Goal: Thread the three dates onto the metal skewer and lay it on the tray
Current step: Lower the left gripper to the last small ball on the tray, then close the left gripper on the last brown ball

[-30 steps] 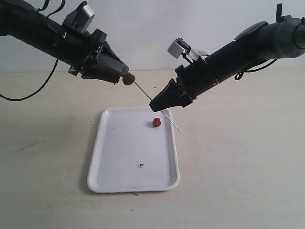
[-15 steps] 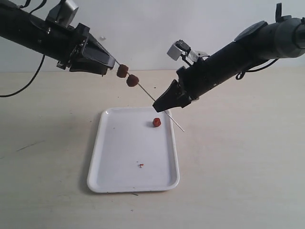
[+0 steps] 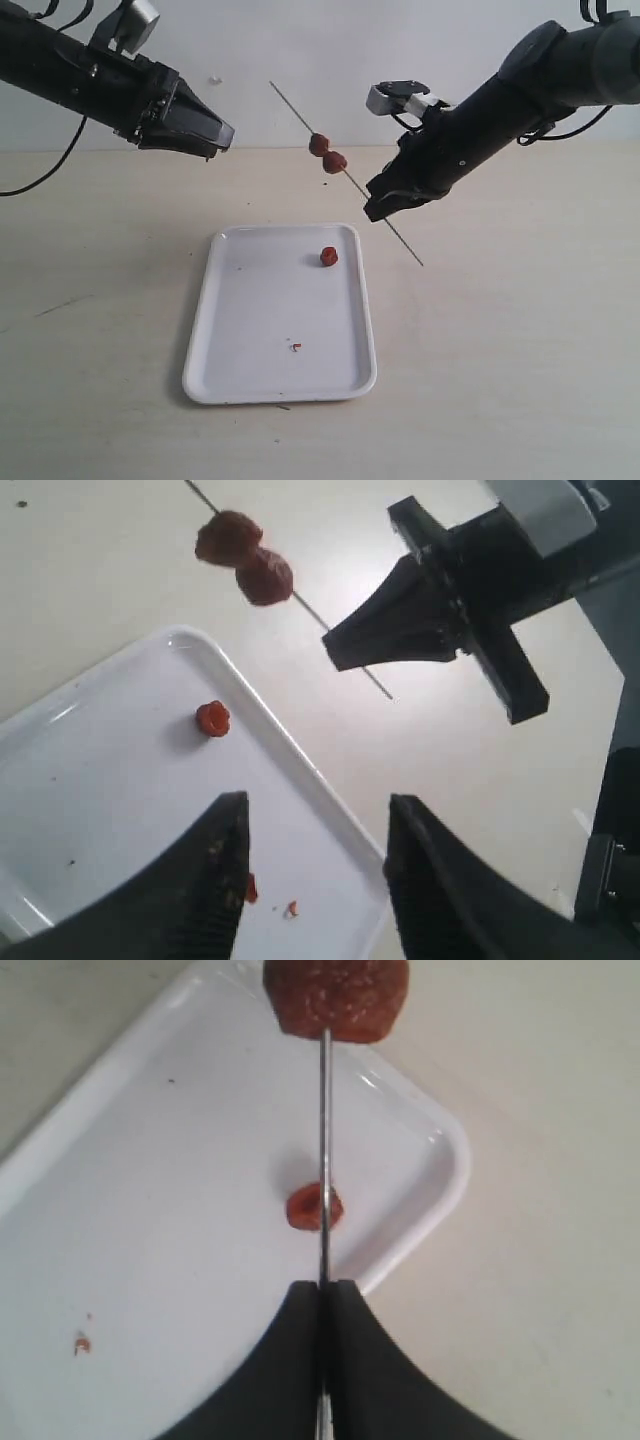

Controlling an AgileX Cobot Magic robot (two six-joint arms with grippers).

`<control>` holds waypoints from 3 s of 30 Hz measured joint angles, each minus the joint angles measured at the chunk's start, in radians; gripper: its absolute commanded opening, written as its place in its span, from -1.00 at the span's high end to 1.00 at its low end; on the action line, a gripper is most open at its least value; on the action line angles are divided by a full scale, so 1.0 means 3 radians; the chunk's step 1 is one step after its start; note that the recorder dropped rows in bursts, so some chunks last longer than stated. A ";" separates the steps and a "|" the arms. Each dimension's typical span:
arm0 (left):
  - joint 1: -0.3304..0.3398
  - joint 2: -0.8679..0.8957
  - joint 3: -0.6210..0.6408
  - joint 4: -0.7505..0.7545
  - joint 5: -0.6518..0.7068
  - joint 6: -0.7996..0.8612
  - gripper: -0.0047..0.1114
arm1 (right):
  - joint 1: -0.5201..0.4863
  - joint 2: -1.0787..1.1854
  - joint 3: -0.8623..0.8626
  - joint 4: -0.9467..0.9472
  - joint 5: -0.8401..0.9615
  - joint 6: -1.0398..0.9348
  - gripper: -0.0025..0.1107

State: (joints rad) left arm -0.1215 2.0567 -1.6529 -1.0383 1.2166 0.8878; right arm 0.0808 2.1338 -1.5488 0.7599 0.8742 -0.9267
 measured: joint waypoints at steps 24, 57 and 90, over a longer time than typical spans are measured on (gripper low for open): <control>-0.1654 0.0502 -0.0467 0.2912 -0.1613 -0.1881 0.15 | -0.0556 -0.0045 0.0000 -0.0547 0.0001 0.0829 0.96; -0.1720 0.1432 -0.1306 0.3215 -0.1034 -0.2451 0.15 | -0.0556 -0.0045 0.0000 -0.0492 0.0039 0.0813 0.96; -0.1720 0.1453 -0.1326 0.3207 -0.1088 -0.2451 0.53 | -0.0556 -0.0045 0.0000 -0.0492 0.0044 0.0798 0.96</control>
State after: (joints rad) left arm -0.6376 2.4924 -2.0506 -0.0762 0.8903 0.1526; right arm -0.0858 2.1204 -1.5488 0.6122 0.8875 -0.6872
